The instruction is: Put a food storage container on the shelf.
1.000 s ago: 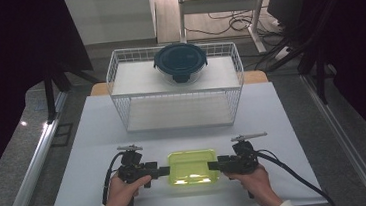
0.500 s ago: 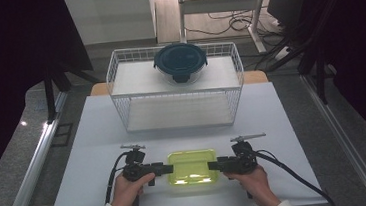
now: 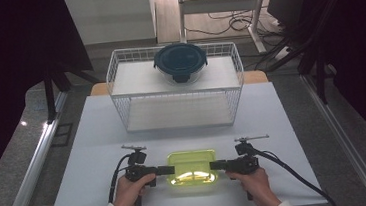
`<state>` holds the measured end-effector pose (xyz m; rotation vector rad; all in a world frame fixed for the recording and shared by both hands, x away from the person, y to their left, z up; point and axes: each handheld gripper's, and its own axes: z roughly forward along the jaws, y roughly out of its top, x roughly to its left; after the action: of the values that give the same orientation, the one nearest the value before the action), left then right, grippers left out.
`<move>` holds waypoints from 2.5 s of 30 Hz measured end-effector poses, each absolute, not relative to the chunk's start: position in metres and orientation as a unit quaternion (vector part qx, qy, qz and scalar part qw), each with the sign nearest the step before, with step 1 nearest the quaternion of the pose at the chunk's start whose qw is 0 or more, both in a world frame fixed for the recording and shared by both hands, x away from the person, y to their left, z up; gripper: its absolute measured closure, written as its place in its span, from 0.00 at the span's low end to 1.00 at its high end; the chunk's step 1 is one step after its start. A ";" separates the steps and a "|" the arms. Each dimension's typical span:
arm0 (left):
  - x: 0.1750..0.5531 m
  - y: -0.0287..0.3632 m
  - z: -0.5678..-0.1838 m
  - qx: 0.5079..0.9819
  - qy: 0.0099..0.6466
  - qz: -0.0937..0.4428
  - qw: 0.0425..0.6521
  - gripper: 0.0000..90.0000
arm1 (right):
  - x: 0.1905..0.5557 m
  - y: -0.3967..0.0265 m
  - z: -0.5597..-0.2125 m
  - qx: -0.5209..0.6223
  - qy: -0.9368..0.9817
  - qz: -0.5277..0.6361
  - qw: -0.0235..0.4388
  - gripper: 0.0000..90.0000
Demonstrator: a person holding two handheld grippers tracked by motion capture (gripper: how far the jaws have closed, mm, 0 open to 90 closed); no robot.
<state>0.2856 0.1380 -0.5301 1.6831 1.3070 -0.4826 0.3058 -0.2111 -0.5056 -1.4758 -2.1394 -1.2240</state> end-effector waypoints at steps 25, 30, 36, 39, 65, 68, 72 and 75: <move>0.275 0.141 -0.504 0.689 0.507 -0.151 0.496 0.89 | 0.294 -0.210 -0.473 -0.459 -0.761 -0.455 0.057 0.86; 0.272 0.142 -0.493 0.698 0.493 -0.129 0.503 0.89 | 0.292 -0.210 -0.465 -0.447 -0.765 -0.461 0.045 0.86; 0.269 0.142 -0.482 0.708 0.481 -0.102 0.507 0.89 | 0.291 -0.207 -0.459 -0.433 -0.772 -0.464 0.031 0.86; 0.269 0.143 -0.478 0.708 0.478 -0.099 0.511 0.89 | 0.291 -0.207 -0.456 -0.429 -0.773 -0.466 0.027 0.86; 0.284 0.146 -0.434 0.713 0.454 -0.064 0.530 0.89 | 0.302 -0.205 -0.415 -0.397 -0.774 -0.493 -0.012 0.86; 0.286 0.148 -0.429 0.712 0.454 -0.063 0.532 0.89 | 0.304 -0.204 -0.409 -0.394 -0.774 -0.496 -0.015 0.86; 0.289 0.150 -0.423 0.711 0.453 -0.060 0.535 0.89 | 0.307 -0.202 -0.403 -0.392 -0.773 -0.499 -0.015 0.86; 0.291 0.151 -0.418 0.711 0.451 -0.057 0.537 0.89 | 0.309 -0.201 -0.398 -0.389 -0.774 -0.499 -0.019 0.86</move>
<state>0.2905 0.1507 -0.4182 1.6914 1.0737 -0.1362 0.3089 -0.2009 -0.3980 -1.2380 -2.4620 -1.5873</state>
